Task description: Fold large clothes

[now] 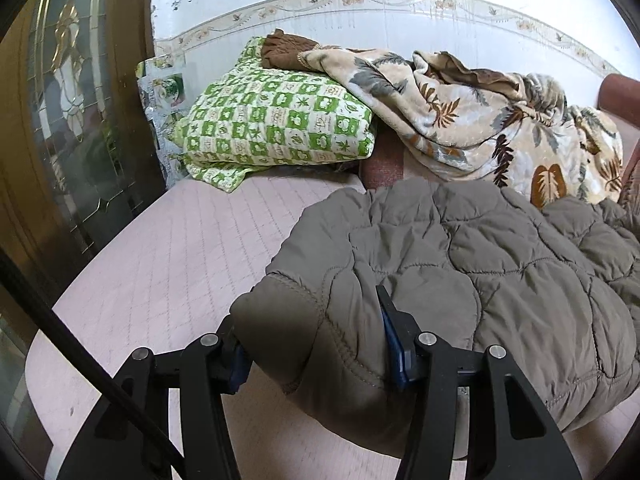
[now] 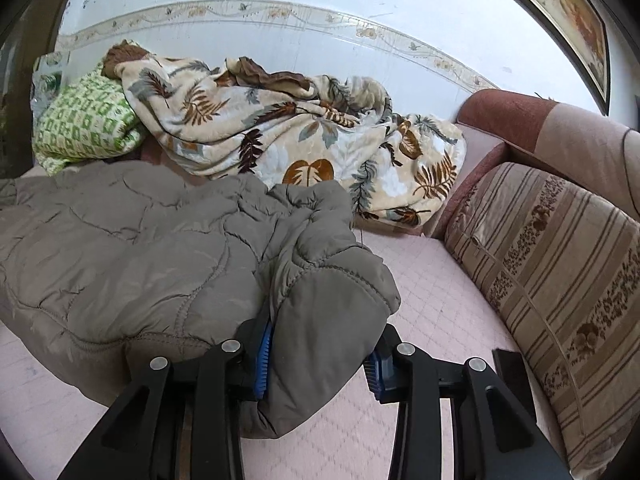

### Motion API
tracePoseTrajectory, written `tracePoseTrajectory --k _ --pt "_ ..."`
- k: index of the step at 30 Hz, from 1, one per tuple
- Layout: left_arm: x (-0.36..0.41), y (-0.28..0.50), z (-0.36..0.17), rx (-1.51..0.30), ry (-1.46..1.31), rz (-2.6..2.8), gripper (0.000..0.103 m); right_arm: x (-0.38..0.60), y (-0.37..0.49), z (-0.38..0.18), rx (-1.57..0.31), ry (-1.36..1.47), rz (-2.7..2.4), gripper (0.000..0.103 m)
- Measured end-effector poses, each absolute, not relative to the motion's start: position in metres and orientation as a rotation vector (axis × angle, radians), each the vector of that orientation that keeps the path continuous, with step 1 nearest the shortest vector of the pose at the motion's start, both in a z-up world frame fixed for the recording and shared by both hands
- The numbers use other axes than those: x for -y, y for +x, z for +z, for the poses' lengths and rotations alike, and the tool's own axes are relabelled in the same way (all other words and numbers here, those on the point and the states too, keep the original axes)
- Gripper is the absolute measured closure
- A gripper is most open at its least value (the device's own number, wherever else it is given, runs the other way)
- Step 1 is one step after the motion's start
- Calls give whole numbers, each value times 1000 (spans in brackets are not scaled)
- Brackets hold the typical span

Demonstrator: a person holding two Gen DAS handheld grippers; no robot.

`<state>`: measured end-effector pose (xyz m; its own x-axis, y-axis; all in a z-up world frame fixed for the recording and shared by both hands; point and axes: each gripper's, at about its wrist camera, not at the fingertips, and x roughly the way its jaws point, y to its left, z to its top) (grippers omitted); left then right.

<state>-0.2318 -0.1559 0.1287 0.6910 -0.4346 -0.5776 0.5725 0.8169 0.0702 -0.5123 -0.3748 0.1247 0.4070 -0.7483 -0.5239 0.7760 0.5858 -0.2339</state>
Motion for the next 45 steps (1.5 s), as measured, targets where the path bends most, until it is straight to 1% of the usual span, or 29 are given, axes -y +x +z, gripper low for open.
tracePoseTrajectory --k 4,11,14,16,17,18,19,21,22,23,24,26,28,30,34,36,38,41,45 --pt "126 -256 122 -586 247 -566 50 348 -536 124 -625 72 -956 63" --pt "80 -288 104 -628 253 -582 50 315 -575 104 -658 120 -943 63" --pt "69 -297 93 -651 262 -575 47 310 -587 95 -669 159 -939 63" --pt "67 -297 83 -683 268 -561 43 312 -590 82 -703 194 -931 63" --pt "65 -294 75 -704 265 -542 40 317 -592 74 -728 221 -926 63" --pt "64 -291 70 -715 263 -522 33 322 -593 68 -743 255 -921 62" --pt "63 -289 65 -722 266 -506 30 330 -597 62 -747 310 -913 61" --pt "61 -290 59 -722 261 -513 29 342 -605 51 -742 426 -890 57" --pt "59 -292 55 -720 256 -509 23 348 -610 45 -738 484 -881 54" --pt "58 -292 53 -720 252 -493 20 353 -615 40 -729 538 -876 47" --pt "56 -292 52 -720 240 -488 16 355 -619 37 -719 574 -872 43" --pt "47 -286 51 -753 181 -503 16 361 -632 32 -671 667 -862 33" --pt "36 -280 55 -788 113 -509 15 367 -649 34 -620 772 -851 31" --pt "19 -274 62 -796 22 -490 14 364 -662 40 -560 812 -854 30" --pt "-11 -270 76 -731 -94 -362 14 351 -684 57 -471 784 -929 29" --pt "-19 -267 82 -710 -132 -328 14 343 -690 68 -438 727 -1007 29" --pt "-20 -274 89 -648 -129 -294 14 335 -692 82 -378 661 -1021 29" --pt "4 -293 98 -574 -50 -384 14 322 -672 95 -371 525 -953 29" --pt "53 -334 99 -467 141 -560 14 304 -628 92 -450 419 -803 29"
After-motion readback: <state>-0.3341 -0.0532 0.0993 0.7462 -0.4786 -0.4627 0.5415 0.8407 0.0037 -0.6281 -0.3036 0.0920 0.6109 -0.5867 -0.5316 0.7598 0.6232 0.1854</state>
